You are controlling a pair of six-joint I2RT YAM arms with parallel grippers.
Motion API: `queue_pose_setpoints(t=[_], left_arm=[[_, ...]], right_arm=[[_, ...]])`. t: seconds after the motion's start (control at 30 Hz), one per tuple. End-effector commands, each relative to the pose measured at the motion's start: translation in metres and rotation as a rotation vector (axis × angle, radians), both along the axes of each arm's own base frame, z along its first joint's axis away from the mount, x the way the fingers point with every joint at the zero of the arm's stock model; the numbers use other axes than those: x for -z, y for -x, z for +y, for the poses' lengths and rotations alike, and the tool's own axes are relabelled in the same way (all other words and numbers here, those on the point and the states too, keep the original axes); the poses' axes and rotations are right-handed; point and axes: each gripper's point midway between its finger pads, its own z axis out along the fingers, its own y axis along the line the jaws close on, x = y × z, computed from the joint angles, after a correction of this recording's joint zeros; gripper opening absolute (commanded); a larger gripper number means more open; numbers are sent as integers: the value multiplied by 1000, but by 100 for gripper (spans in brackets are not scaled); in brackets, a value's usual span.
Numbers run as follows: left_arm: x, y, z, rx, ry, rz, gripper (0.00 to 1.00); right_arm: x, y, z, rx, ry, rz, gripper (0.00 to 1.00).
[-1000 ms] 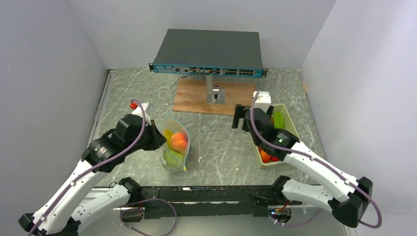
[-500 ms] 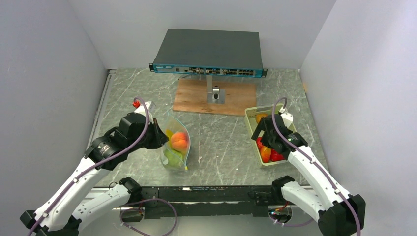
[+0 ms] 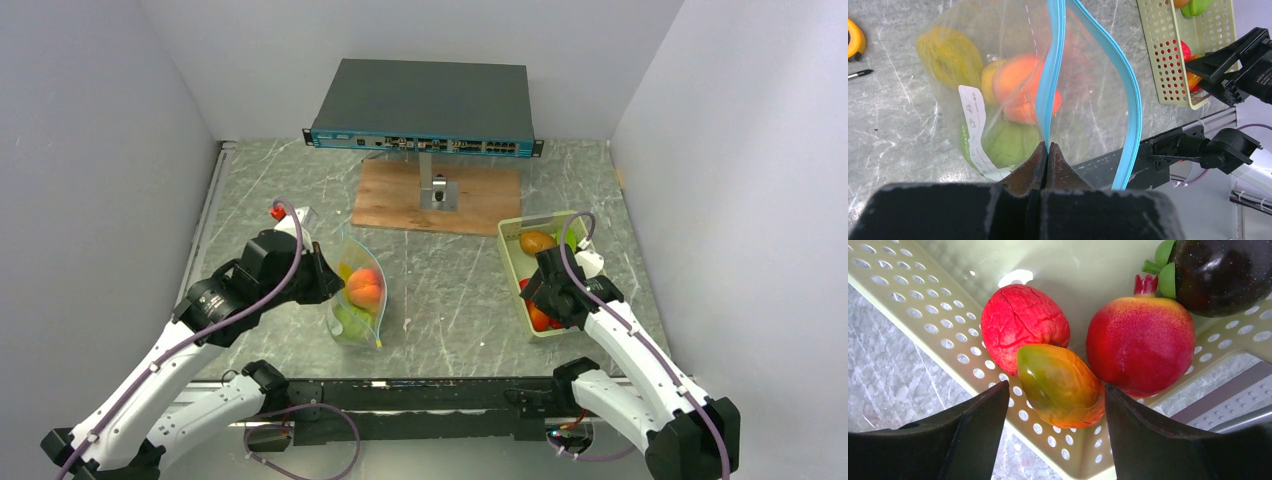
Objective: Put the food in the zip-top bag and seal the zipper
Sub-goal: Pick up the fake fruit from the bin, then place the fake fruit in the zipper food storage bag.
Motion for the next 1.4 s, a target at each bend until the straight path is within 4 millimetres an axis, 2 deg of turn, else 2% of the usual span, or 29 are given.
queue_pose_setpoints(t=[0.0, 0.1, 0.27, 0.37, 0.53, 0.63, 0.77, 0.87, 0.97, 1.13, 1.27, 1.37], left_arm=[[-12, -5, -8, 13, 36, -33, 0], [-11, -5, -10, 22, 46, -31, 0], [-13, -6, -11, 26, 46, -40, 0], [-14, -7, -14, 33, 52, -40, 0], [-13, -7, -14, 42, 31, -22, 0], [-10, -7, -14, 36, 41, -29, 0], [-10, -5, -11, 30, 38, -27, 0], [-10, -5, -11, 25, 47, -31, 0], [-12, -4, -10, 26, 41, -29, 0], [-14, -2, -8, 27, 34, -28, 0], [-13, 0, -6, 26, 34, -26, 0], [-14, -1, -7, 26, 37, -26, 0]], right_arm=[[-3, -6, -2, 36, -10, -37, 69], [-3, -5, -4, 40, 2, -29, 65], [-12, -15, -1, 9, 2, -78, 44], [-19, -18, -4, 20, 16, -95, 39], [-30, -25, -6, 17, 29, -143, 25], [-48, -30, -13, 40, 62, -180, 15], [-84, -45, -24, 40, 129, -281, 1], [-117, -57, -23, -11, 151, -371, 0], [-153, -72, 9, -208, 72, -494, 0], [-203, -75, 91, -592, -198, -740, 0], [-244, -59, 154, -862, -404, -908, 0], [-268, -33, 207, -1078, -442, -969, 0]])
